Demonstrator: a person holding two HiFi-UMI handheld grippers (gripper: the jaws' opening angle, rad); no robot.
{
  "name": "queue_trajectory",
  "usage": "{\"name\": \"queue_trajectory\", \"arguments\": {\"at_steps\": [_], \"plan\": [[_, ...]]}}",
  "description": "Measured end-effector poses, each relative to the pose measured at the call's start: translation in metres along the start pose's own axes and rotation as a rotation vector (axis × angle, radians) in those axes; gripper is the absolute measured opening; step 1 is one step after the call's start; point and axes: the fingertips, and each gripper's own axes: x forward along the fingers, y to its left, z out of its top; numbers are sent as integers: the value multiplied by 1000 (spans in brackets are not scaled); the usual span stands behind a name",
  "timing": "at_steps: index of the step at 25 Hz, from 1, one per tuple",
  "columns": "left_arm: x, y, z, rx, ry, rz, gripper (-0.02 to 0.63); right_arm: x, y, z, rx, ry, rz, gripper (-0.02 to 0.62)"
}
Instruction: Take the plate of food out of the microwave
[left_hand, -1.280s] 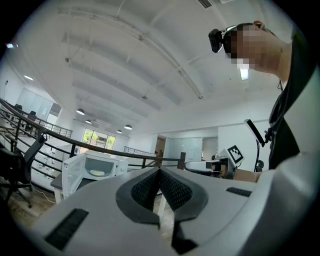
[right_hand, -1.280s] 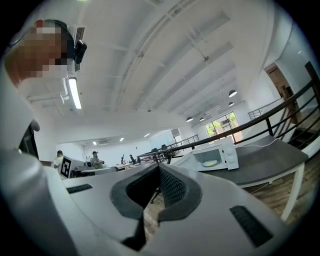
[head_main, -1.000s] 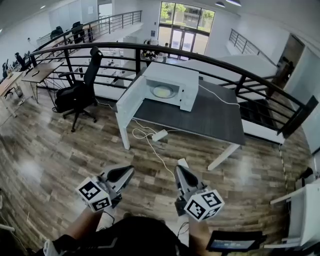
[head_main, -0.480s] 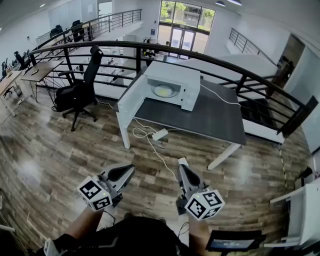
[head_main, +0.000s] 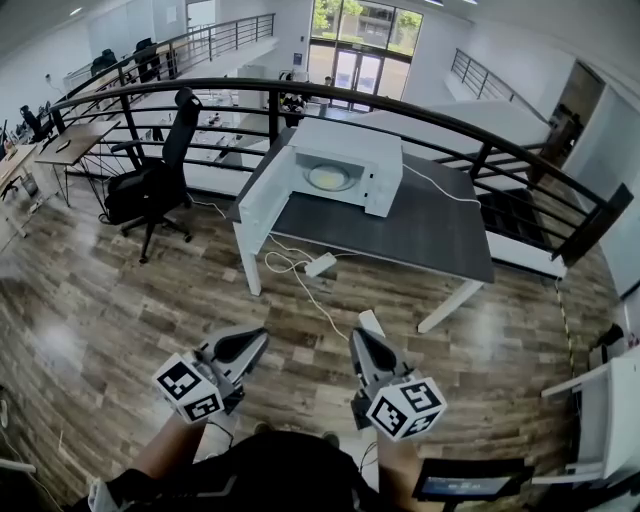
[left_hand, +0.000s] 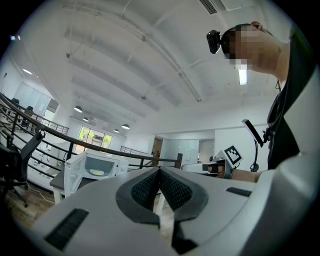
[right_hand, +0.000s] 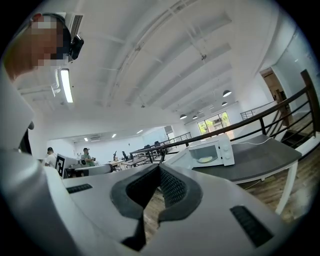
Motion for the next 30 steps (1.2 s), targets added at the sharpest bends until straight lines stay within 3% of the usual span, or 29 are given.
{"name": "queue_trajectory", "arguments": {"at_steps": [5,12,17,30], "plan": [[-16,22,4,4,2,-13,5,16,22,-2,-13,-13,1,0],[-29,44,6,-1,12,-61,4,34,33,-14,8,-25,-64,0],[-26,59,8,-12,13,-73,5,53,37,-14,7,-15,-47,0],[56,98,24,4,-12,-6,5,108,-36,24,0,-30,52,0]]}}
